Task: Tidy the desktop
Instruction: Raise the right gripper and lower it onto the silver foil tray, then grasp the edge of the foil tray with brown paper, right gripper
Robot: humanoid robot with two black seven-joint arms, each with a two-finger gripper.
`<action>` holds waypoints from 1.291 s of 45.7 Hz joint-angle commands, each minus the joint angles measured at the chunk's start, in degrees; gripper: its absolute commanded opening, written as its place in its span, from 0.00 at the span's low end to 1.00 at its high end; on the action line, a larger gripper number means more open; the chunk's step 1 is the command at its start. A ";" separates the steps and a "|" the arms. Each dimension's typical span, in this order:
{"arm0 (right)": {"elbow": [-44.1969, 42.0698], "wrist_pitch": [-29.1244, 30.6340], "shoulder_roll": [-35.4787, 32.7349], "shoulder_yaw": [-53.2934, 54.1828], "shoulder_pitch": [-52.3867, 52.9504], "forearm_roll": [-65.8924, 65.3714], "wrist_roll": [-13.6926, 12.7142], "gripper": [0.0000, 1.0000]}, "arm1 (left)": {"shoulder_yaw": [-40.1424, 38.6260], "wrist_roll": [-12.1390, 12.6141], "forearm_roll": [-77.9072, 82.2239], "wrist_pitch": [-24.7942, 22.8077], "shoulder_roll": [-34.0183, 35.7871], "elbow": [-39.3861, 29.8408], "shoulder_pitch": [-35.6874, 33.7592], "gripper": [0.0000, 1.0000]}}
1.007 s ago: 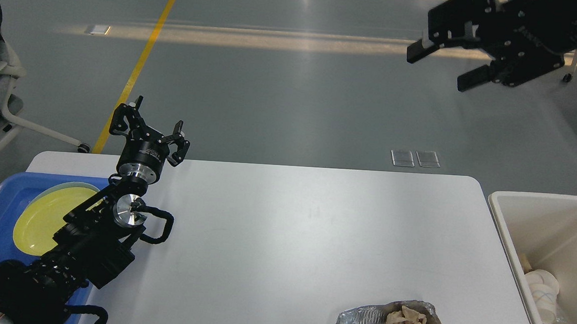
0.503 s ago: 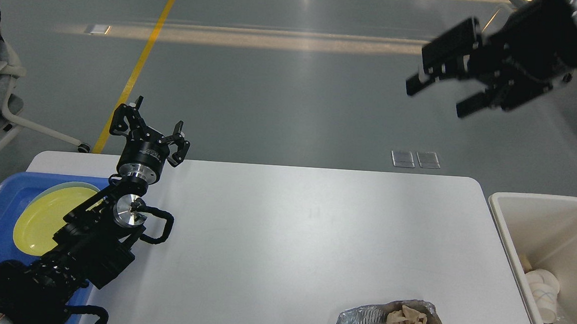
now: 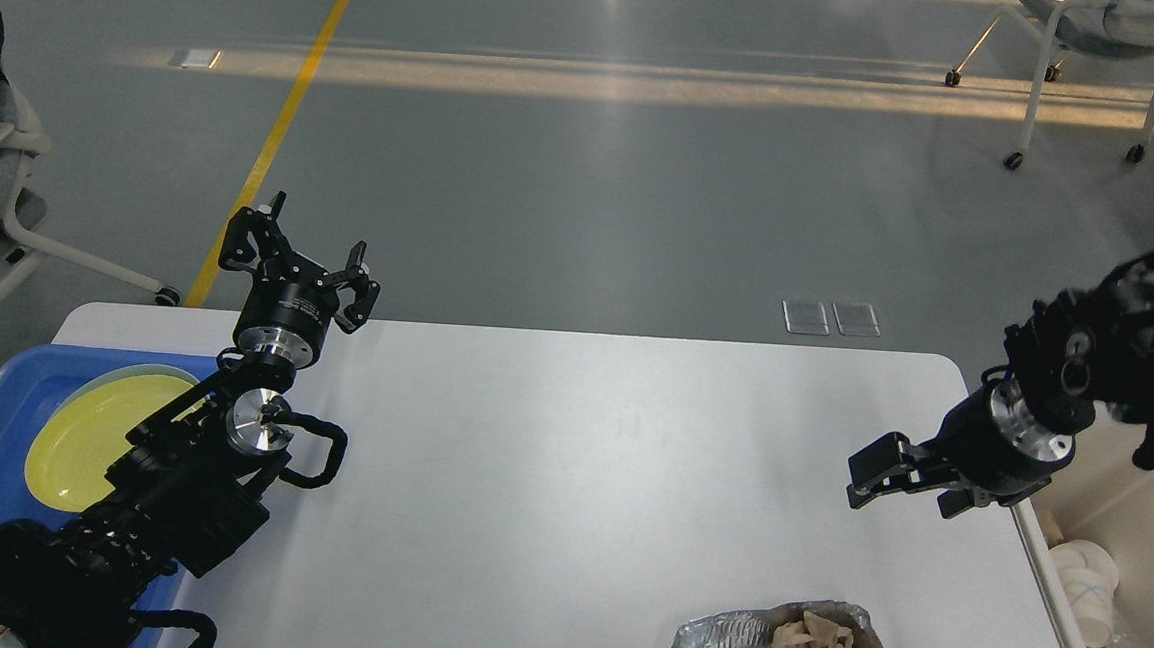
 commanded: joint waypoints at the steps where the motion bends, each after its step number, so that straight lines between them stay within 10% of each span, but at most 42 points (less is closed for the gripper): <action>1: 0.01 -4.59 2.46 -0.10 -6.28 -2.43 -0.06 1.00 | 0.00 0.00 0.00 0.00 0.00 0.00 0.07 1.00; 36: -3.50 -12.50 6.60 -1.15 -17.80 -10.17 0.03 0.93 | 0.00 0.00 0.00 -0.09 0.00 0.00 -0.01 1.00; 59: -5.88 -13.12 6.86 -1.15 -20.52 -9.82 0.46 0.54 | 0.00 0.00 0.00 0.00 0.00 0.00 -0.01 1.00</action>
